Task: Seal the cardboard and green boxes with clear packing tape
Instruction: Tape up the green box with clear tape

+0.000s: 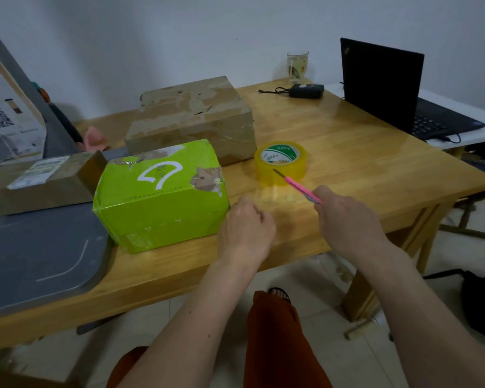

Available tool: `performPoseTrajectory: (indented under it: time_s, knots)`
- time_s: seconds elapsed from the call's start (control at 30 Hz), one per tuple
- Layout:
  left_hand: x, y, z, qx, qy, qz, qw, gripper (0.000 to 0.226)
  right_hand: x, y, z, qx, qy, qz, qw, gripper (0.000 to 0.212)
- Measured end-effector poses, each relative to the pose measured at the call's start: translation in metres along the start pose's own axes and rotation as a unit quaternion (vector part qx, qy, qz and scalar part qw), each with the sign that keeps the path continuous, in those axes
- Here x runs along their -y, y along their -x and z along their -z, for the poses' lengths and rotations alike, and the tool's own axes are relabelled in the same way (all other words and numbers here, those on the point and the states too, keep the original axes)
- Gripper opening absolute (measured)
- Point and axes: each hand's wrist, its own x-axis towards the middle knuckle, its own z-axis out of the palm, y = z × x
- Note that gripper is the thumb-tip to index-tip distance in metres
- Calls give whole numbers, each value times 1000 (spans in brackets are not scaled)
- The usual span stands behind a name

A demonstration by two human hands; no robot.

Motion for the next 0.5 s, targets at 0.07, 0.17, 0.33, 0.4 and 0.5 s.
performPoseTrajectory:
  time_s: [0.07,0.17,0.33,0.4,0.5]
  knots:
    - [2,0,-2,-13,5,-2,1000,21,2,-3,-2,11,3,-5,1000,15]
    - [6,-1,-6,-50,-9,-20,999,20,3,-6,-3,10,-4,3,1000,22]
    - [8,-4,-8,-82,-21,-31,996,18,7,-12,-7,19,13,29,999,31]
    - [9,-4,-9,-83,-29,-33,996,19,10,-16,-9,22,16,33,999,35]
    - [9,-4,-11,-77,-47,-35,995,20,15,-21,-12,23,19,39,999,33]
